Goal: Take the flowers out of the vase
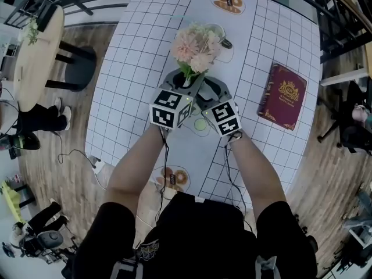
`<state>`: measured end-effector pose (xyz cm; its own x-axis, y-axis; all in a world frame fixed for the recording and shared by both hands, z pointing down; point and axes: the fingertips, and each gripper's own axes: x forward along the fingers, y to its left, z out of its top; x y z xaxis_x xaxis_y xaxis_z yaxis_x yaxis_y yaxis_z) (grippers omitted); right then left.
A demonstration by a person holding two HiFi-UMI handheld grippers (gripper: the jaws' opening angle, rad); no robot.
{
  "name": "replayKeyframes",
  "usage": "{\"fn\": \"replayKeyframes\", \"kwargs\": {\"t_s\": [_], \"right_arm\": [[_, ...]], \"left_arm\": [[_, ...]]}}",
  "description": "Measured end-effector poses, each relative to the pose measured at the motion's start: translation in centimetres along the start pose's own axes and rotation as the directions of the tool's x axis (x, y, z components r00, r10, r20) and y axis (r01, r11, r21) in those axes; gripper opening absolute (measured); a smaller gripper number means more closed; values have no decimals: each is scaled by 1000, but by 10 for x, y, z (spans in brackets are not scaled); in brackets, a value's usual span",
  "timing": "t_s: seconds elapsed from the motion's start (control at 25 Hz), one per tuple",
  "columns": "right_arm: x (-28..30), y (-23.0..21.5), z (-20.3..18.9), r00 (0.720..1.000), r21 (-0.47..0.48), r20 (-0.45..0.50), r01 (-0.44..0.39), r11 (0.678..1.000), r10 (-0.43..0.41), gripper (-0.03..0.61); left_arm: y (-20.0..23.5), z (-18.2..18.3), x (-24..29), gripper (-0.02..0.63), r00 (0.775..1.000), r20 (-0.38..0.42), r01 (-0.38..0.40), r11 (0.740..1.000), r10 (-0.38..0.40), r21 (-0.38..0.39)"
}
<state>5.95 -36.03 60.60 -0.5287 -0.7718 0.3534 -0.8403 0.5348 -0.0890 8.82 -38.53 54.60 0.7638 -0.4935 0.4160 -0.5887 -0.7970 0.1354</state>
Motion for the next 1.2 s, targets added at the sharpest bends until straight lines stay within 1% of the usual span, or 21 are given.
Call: {"fn": "replayKeyframes", "kwargs": {"t_s": [0.16, 0.28, 0.52, 0.92, 1.2], "right_arm": [[0, 0, 0, 1000, 13, 5, 0, 1000, 0, 244], [0, -1, 0, 1000, 17, 13, 2, 1000, -2, 244], [0, -1, -1, 1000, 19, 17, 3, 1000, -4, 244], [0, -1, -1, 1000, 13, 2, 7, 1000, -7, 244], [0, -2, -3, 1000, 13, -17, 10, 1000, -9, 244]], "left_arm": [[4, 1, -3, 84, 1000, 16, -12, 1000, 12, -10], [8, 6, -7, 78, 999, 37, -26, 999, 27, -27], [11, 29, -21, 74, 994, 103, -36, 998, 41, -41], [3, 92, -68, 71, 966, 258, -17, 999, 28, -42], [7, 108, -103, 71, 952, 304, -33, 999, 43, -40]]}}
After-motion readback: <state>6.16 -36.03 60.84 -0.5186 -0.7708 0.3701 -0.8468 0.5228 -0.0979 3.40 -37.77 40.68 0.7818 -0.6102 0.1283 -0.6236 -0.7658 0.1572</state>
